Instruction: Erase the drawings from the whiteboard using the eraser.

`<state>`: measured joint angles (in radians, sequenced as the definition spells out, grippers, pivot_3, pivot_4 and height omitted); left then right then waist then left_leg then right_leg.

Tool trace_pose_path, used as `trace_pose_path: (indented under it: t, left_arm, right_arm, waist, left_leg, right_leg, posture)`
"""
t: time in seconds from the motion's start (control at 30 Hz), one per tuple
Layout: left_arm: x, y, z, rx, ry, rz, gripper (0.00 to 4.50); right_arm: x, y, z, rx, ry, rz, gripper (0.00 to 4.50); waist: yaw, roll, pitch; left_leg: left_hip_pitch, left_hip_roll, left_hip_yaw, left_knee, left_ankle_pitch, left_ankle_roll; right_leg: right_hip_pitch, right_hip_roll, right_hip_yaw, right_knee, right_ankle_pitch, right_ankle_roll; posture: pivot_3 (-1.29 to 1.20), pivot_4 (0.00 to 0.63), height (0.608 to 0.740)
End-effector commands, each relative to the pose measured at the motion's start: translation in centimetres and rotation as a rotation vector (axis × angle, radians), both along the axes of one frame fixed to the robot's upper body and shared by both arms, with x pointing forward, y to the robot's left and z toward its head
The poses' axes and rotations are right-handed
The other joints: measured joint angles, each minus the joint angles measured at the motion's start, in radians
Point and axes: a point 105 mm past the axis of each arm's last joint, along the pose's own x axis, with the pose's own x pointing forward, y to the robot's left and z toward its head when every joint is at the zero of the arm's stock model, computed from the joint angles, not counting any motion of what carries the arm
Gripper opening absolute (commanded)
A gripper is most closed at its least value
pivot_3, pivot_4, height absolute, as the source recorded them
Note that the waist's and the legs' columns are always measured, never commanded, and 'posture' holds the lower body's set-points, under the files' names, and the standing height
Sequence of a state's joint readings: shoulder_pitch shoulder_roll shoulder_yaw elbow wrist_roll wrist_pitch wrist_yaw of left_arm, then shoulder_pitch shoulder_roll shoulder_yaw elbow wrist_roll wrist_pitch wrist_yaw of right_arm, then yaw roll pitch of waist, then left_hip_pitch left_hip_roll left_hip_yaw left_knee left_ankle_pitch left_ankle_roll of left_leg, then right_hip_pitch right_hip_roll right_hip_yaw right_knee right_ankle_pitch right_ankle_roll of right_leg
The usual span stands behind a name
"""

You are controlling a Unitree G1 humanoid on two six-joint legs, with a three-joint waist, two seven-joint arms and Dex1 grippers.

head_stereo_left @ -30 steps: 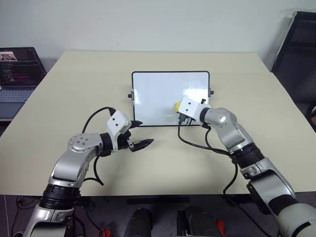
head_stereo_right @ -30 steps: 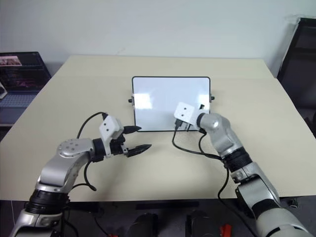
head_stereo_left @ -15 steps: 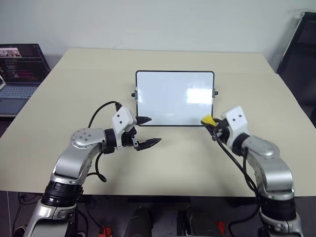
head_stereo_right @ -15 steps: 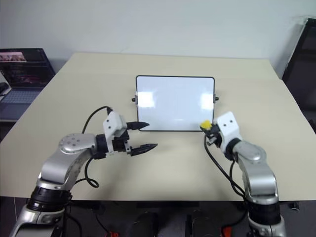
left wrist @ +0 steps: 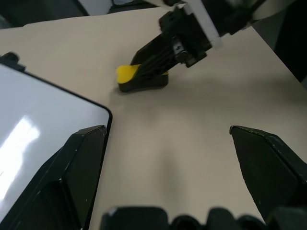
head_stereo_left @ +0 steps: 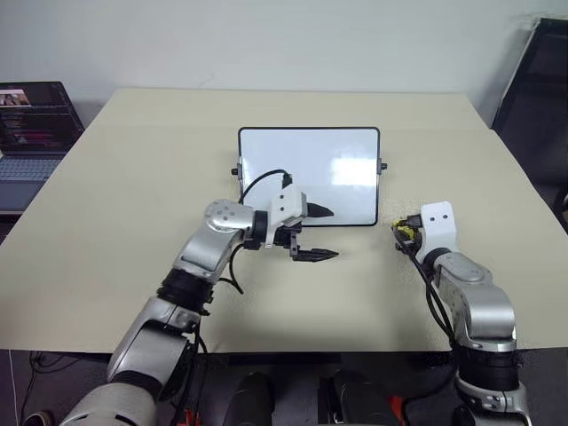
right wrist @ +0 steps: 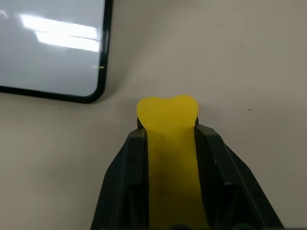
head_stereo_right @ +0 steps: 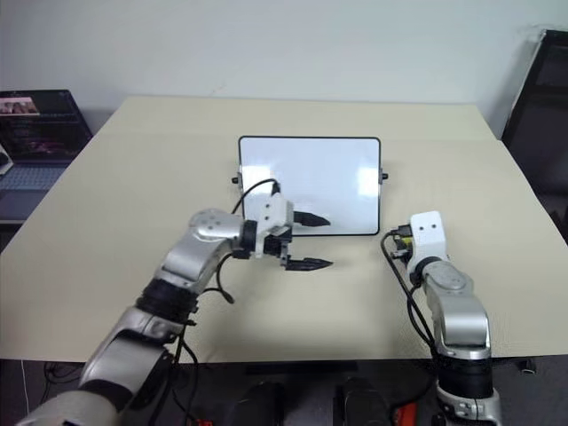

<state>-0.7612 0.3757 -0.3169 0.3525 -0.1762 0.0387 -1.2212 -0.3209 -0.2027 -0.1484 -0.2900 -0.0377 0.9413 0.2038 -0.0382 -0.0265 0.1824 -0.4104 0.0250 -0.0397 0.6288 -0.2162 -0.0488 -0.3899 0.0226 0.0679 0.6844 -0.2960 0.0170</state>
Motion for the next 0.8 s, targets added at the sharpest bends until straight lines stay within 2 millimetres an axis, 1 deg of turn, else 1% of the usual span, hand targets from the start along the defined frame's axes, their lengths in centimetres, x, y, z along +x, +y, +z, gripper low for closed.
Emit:
trace_pose_path:
  t: [0.03, 0.2, 0.27, 0.3, 0.37, 0.43, 0.47, 0.53, 0.6, 0.7, 0.77, 0.8]
  left_arm:
    - [-0.2, -0.9, 1.1, -0.005, -0.064, -0.05, 4.5]
    - [-0.5, -1.2, 1.2, -0.007, -0.072, -0.065, 4.5]
    - [-0.6, -1.1, 1.1, -0.006, -0.073, -0.067, 4.5]
    - [-0.6, -1.1, 1.2, -0.006, -0.073, -0.066, 4.5]
    - [-0.5, -1.0, 1.3, -0.011, -0.075, -0.056, 4.5]
    - [-0.3, -0.9, 1.5, -0.021, -0.078, -0.032, 4.5]
    - [-0.1, -0.8, 1.6, -0.029, -0.072, -0.018, 4.5]
    - [0.1, -0.6, 1.6, -0.042, -0.065, 0.01, 4.5]
    - [0.4, -0.2, 1.7, -0.059, -0.056, 0.048, 4.5]
    - [1.4, 1.2, 2.4, -0.123, -0.043, 0.167, 4.5]
    - [2.3, 2.9, 3.4, -0.225, -0.029, 0.318, 4.5]
    - [2.4, 3.7, 3.7, -0.27, -0.021, 0.378, 4.5]
  right_arm:
    - [0.7, -0.9, 1.6, 0.005, -0.073, -0.037, 0.98]
    - [1.1, -1.0, 1.5, 0.045, -0.078, -0.053, 0.98]
    - [1.2, -1.1, 1.5, 0.061, -0.08, -0.061, 1.72]
    - [1.2, -1.1, 1.5, 0.067, -0.083, -0.06, 1.98]
    - [1.2, -1.1, 1.4, 0.067, -0.085, -0.058, 2.63]
    - [1.2, -1.0, 1.4, 0.064, -0.088, -0.046, 3.35]
    - [1.2, -0.9, 1.4, 0.065, -0.093, -0.041, 3.79]
    - [1.2, -0.9, 1.8, 0.059, -0.114, -0.043, 4.48]
    - [1.3, -1.0, 2.6, 0.049, -0.161, -0.044, 4.48]
    - [1.1, 0.1, 4.9, 0.054, -0.276, 0.025, 4.48]
    - [0.2, 0.7, 6.2, 0.049, -0.349, 0.076, 4.48]
    - [-0.3, 0.9, 6.7, 0.043, -0.381, 0.093, 4.48]
  waist:
    - [0.0, 0.0, 0.0]
    - [-0.001, 0.0, 0.0]
    - [-0.001, 0.0, 0.0]
    - [-0.001, 0.0, 0.0]
    - [0.0, 0.0, 0.0]
    - [0.0, 0.0, 0.0]
    - [0.0, 0.0, 0.0]
    - [0.0, 0.0, 0.0]
    - [0.0, 0.0, 0.0]
    - [-0.002, 0.0, 0.0]
    - [-0.003, 0.0, 0.0]
    - [-0.003, 0.0, 0.0]
  left_leg:
    - [0.0, 0.0, 0.0, 0.0, 0.0, 0.0]
    - [-0.002, 0.0, -0.001, 0.0, 0.0, 0.0]
    - [-0.002, 0.001, -0.002, 0.0, 0.0, 0.0]
    - [-0.002, 0.001, -0.002, 0.0, 0.0, 0.0]
    - [-0.002, 0.001, -0.002, 0.0, 0.0, 0.0]
    - [-0.002, 0.0, -0.002, 0.0, 0.0, 0.0]
    - [-0.002, 0.001, -0.002, 0.0, 0.0, 0.0]
    - [-0.002, 0.001, -0.002, 0.0, 0.0, 0.0]
    - [-0.002, 0.001, -0.002, 0.0, 0.0, 0.0]
    - [-0.002, 0.001, -0.002, 0.0, 0.0, 0.0]
    - [-0.003, 0.001, -0.003, 0.0, 0.0, 0.0]
    - [-0.003, 0.001, -0.003, 0.0, 0.0, 0.0]
  right_leg:
    - [0.0, 0.0, 0.0, -0.001, 0.0, 0.0]
    - [0.0, 0.0, 0.0, -0.002, 0.0, 0.0]
    - [0.0, 0.0, 0.0, -0.002, 0.0, 0.0]
    - [0.0, 0.0, 0.0, -0.002, 0.0, 0.0]
    - [0.0, 0.0, -0.001, -0.002, 0.0, 0.0]
    - [0.0, 0.0, -0.001, -0.002, 0.0, 0.0]
    - [0.0, 0.0, -0.001, -0.002, 0.0, 0.0]
    - [0.0, 0.0, -0.001, -0.002, 0.0, 0.0]
    - [0.0, 0.0, -0.001, -0.002, 0.0, 0.0]
    - [0.0, 0.0, -0.001, -0.002, 0.0, 0.0]
    - [0.0, 0.0, 0.0, -0.002, 0.0, 0.0]
    - [-0.001, 0.0, 0.0, -0.002, 0.0, 0.0]
  posture:
    - [0.0, 0.15, 0.74]
    - [0.0, 0.15, 0.74]
    - [0.0, 0.15, 0.74]
    - [0.0, 0.15, 0.74]
    - [0.0, 0.15, 0.74]
    - [0.0, 0.15, 0.74]
    - [0.0, 0.15, 0.74]
    - [0.0, 0.15, 0.74]
    - [0.0, 0.15, 0.74]
    - [0.0, 0.15, 0.74]
    - [0.0, 0.15, 0.74]
    - [0.0, 0.15, 0.74]
